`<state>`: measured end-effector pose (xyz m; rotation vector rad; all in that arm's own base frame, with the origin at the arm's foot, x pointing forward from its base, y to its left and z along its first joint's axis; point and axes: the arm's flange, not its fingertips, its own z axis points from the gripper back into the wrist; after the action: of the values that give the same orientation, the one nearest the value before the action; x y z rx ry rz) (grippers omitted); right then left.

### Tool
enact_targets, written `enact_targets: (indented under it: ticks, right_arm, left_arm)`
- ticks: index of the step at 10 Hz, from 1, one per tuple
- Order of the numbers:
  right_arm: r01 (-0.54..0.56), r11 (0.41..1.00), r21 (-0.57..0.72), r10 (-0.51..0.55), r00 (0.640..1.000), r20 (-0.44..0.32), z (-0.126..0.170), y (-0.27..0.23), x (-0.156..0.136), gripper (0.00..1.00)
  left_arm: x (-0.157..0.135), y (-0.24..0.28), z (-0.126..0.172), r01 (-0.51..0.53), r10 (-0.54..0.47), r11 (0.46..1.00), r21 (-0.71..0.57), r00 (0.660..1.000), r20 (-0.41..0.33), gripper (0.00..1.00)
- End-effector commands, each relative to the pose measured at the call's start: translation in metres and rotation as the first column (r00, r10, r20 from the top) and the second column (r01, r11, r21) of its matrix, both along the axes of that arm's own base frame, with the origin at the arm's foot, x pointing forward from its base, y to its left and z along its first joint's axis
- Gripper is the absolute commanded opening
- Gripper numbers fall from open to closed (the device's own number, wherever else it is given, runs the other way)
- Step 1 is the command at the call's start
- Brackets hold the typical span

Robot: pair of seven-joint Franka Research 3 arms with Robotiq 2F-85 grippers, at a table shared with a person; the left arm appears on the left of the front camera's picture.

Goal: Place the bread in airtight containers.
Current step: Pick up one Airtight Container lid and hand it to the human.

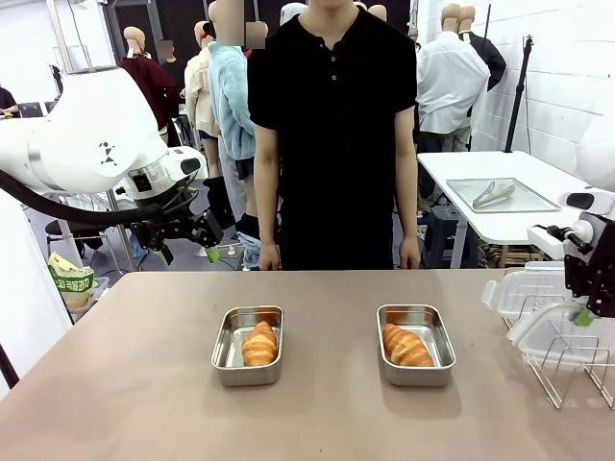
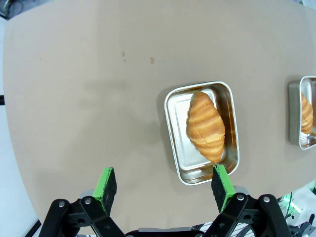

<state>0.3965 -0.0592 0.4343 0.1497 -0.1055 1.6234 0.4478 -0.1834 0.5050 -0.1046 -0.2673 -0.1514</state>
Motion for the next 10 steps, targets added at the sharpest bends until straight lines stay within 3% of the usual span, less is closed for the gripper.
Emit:
enact_targets:
  ticks: [1, 7, 9, 10]
  right_arm:
    - [-0.017, 1.000, 0.002, 0.017, 1.000, -0.018, -0.003, 0.000, -0.003, 0.00]
    - [-0.028, 1.000, 0.010, 0.028, 1.000, -0.001, 0.001, 0.002, -0.005, 0.00]
    - [0.016, 1.000, -0.004, -0.016, 0.998, -0.063, 0.016, 0.004, -0.008, 0.00]
    - [0.042, 0.998, -0.041, -0.044, 0.998, -0.049, 0.033, 0.004, -0.012, 0.00]
  left_arm:
    - [0.003, 0.000, 0.001, -0.011, 0.011, 1.000, 0.006, 1.000, 0.004, 1.00]
    - [0.003, 0.000, 0.001, -0.011, 0.011, 1.000, 0.006, 1.000, 0.004, 1.00]
    - [0.003, 0.000, 0.001, -0.011, 0.011, 1.000, 0.006, 1.000, 0.004, 1.00]
    - [0.003, 0.000, 0.001, -0.011, 0.011, 1.000, 0.006, 1.000, 0.004, 1.00]
